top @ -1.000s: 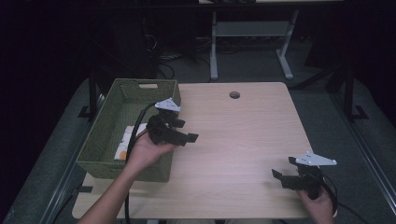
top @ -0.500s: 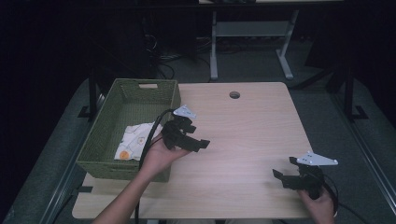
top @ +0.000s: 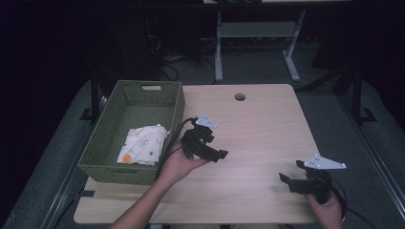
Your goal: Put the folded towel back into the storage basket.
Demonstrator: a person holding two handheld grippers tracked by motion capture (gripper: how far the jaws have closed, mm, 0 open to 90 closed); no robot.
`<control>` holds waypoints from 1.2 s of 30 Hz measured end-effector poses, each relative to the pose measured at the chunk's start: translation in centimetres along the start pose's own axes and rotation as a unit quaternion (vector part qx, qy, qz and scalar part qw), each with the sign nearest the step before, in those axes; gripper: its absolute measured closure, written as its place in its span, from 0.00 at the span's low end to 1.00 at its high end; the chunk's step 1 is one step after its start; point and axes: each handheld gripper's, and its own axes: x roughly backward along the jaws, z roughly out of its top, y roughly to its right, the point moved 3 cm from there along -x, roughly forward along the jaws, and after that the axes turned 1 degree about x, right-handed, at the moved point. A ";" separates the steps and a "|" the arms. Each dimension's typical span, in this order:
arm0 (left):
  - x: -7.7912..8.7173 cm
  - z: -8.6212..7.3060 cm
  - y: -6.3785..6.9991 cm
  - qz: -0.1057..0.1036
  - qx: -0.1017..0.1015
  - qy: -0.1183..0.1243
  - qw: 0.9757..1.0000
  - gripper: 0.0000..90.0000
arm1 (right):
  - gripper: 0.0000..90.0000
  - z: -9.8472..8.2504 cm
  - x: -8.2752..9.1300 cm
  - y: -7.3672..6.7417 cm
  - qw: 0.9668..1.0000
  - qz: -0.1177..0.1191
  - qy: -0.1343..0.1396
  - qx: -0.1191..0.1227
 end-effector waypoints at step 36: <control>-4.9 -4.1 3.7 -0.022 0.024 0.003 0.999 0.27 | 0.16 -0.3 -0.1 -0.3 1.000 0.002 -0.005 0.006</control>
